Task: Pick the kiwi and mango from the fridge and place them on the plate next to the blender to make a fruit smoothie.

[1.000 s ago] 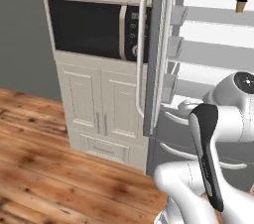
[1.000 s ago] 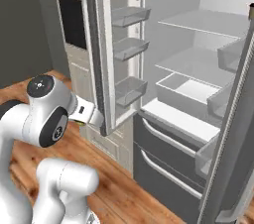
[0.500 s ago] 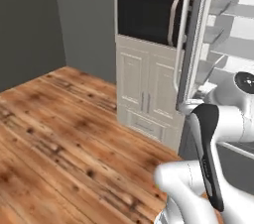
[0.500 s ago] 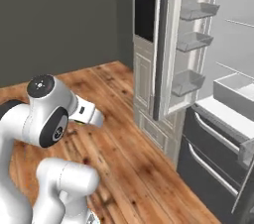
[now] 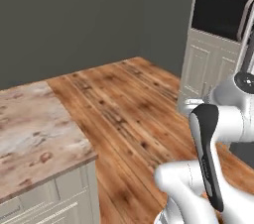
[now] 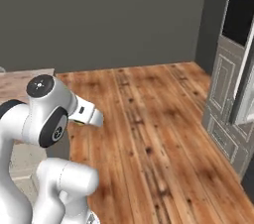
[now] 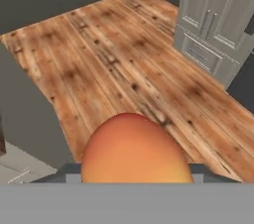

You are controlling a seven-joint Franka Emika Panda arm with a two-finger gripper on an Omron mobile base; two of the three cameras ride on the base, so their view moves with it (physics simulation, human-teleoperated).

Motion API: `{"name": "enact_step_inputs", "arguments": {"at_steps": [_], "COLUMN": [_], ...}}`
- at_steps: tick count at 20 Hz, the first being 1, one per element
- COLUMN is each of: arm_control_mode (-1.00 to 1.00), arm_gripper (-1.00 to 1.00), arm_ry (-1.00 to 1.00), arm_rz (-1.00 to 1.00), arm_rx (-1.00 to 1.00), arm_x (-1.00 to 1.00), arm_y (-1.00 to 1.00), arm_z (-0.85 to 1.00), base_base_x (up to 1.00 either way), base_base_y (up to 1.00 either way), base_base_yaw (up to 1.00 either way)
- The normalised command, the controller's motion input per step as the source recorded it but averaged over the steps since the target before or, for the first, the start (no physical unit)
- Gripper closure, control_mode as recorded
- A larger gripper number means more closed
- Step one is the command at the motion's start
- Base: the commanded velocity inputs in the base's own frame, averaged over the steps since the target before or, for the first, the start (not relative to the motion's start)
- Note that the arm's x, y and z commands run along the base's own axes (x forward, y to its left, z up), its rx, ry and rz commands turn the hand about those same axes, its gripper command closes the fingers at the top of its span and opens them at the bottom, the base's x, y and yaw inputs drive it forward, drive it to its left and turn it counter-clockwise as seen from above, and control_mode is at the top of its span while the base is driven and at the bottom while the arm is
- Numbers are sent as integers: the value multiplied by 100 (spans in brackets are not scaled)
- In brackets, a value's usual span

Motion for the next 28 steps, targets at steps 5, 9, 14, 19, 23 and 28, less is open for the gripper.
{"name": "enact_step_inputs", "arguments": {"at_steps": [5,9,14,19,23,28], "arm_control_mode": [100,100,100,100,100,100], "arm_gripper": [100,100,100,100,100,100], "arm_ry": [0,0,0,0,0,0], "arm_rz": [0,0,0,0,0,0], "arm_rx": [0,0,0,0,0,0], "arm_x": [0,0,0,0,0,0], "arm_y": [0,0,0,0,0,0], "arm_z": [0,0,0,0,0,0], "base_base_x": [-95,-63,-26,-1,0,0], "base_base_y": [20,79,100,100,100,100], "base_base_yaw": [46,41,35,29,24,21]}}
